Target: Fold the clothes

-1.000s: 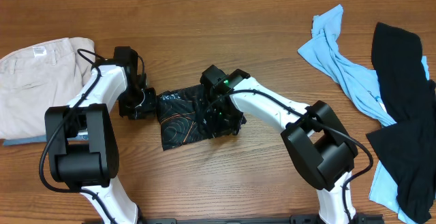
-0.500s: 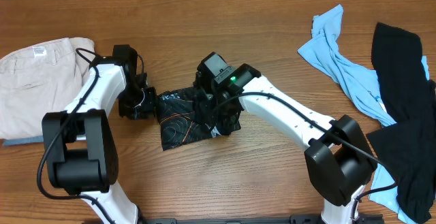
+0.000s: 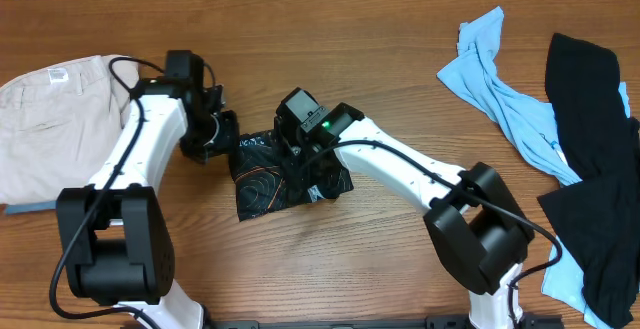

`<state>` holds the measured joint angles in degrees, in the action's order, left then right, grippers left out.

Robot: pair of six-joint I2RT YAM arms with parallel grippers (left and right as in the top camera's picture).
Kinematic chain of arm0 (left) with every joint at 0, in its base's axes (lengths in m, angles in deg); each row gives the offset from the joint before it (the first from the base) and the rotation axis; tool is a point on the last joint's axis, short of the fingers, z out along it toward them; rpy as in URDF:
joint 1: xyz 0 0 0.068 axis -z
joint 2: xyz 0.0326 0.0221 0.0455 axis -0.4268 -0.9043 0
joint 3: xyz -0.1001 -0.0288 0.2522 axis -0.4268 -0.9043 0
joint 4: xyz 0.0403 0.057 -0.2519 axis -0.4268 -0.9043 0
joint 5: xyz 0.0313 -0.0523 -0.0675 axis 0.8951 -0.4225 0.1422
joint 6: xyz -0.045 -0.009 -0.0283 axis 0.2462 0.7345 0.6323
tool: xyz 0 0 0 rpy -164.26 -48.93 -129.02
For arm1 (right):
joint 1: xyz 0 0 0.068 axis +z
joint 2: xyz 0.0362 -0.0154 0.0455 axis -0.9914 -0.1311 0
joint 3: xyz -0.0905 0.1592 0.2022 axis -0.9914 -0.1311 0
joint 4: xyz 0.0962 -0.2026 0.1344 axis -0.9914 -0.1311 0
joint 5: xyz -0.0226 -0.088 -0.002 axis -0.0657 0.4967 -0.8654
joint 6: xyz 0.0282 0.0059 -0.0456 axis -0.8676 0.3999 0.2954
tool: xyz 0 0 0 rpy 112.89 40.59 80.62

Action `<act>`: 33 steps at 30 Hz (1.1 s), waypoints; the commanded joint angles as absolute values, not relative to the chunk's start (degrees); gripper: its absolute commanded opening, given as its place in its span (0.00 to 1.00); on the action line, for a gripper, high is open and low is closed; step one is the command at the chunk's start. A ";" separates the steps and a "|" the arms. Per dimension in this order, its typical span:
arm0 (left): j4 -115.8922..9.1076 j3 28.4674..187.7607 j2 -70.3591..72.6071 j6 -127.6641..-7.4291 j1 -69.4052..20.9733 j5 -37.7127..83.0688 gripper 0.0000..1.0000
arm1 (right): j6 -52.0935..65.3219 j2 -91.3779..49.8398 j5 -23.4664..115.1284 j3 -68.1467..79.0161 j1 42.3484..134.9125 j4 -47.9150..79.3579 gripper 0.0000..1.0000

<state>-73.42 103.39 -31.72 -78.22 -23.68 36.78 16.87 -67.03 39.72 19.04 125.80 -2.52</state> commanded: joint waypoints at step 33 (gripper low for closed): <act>-66.80 100.70 -43.19 -73.92 -17.74 45.87 0.25 | 13.87 -68.62 54.63 20.72 114.26 -10.82 0.19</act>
<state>-66.28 101.80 -40.17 -75.14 -17.17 41.82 14.31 -67.95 54.34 19.78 114.19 -9.64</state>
